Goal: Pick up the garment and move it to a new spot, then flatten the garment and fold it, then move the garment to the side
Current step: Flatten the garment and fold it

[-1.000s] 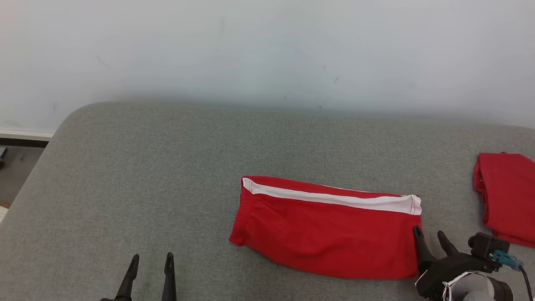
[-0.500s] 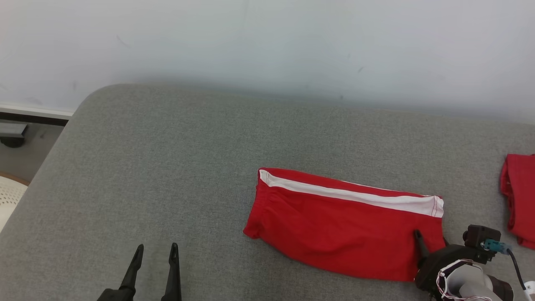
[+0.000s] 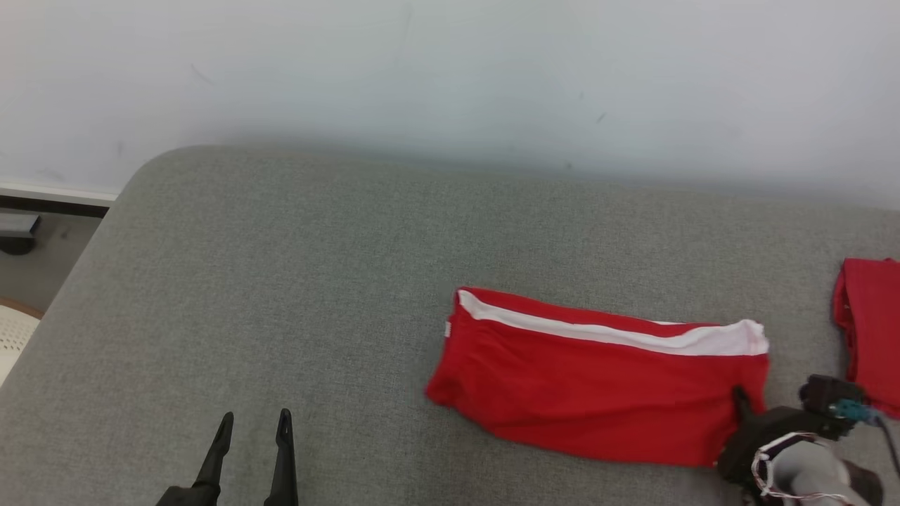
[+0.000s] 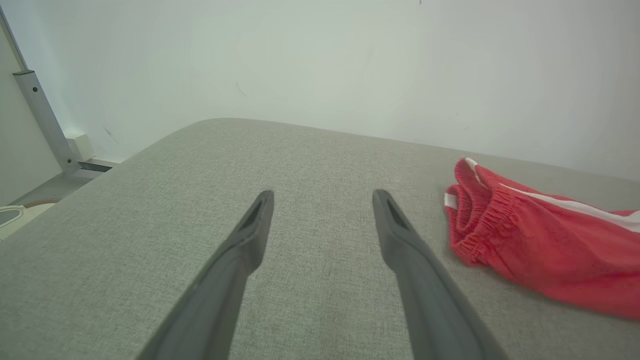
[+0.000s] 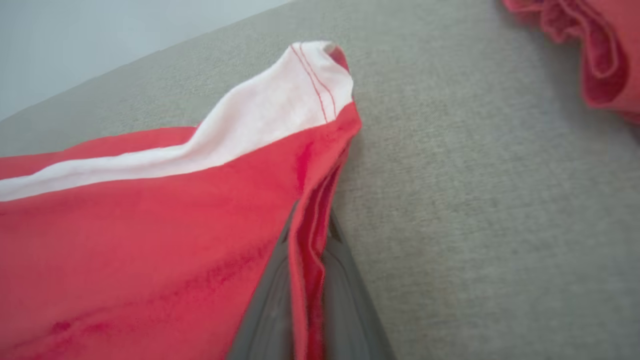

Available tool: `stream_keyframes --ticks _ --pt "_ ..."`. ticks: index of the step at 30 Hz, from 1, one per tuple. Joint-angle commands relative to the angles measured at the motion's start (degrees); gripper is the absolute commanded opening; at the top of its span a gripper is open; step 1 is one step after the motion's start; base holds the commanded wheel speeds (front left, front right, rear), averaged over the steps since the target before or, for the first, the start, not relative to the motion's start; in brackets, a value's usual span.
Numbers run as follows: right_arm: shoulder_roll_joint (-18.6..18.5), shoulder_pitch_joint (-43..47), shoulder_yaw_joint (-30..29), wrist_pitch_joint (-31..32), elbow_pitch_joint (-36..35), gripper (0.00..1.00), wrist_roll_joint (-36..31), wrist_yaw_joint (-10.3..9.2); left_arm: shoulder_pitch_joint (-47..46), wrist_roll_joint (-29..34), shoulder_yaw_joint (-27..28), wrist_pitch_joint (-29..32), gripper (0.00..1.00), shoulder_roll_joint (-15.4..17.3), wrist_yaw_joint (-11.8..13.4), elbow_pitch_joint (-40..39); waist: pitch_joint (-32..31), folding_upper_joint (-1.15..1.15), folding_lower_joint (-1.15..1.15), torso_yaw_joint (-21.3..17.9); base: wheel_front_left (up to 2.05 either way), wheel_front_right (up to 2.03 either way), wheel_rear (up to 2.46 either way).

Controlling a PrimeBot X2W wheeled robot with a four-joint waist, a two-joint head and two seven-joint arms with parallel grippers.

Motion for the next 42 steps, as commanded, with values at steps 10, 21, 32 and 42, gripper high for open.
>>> stream_keyframes --ticks 10,21,32,42 --pt "-5.32 -1.51 2.55 -0.16 -4.97 0.00 2.13 -0.14 1.44 -0.22 0.34 -0.07 1.00 -0.01 -0.12 -0.13 -0.86 0.00 -0.01 -1.44 0.00 0.00 0.00" --pt "-0.27 0.43 9.75 6.77 -24.49 0.00 11.22 -0.13 0.86 -0.96 -1.31 -0.07 1.00 -0.01 0.19 0.34 -1.29 0.00 -0.01 -1.21 0.00 0.00 0.00" --pt "7.58 -1.32 14.09 9.18 -24.57 0.00 13.11 -0.13 -0.18 -1.91 -3.63 -0.07 1.00 -0.01 0.18 1.32 -1.70 0.00 -0.01 2.65 0.00 0.00 0.00" --pt "11.15 -3.30 17.60 5.95 -12.82 0.00 13.16 -0.13 -0.63 -2.32 -4.98 -0.07 1.00 -0.01 0.64 2.52 -1.81 0.00 -0.01 4.53 0.00 0.00 0.00"
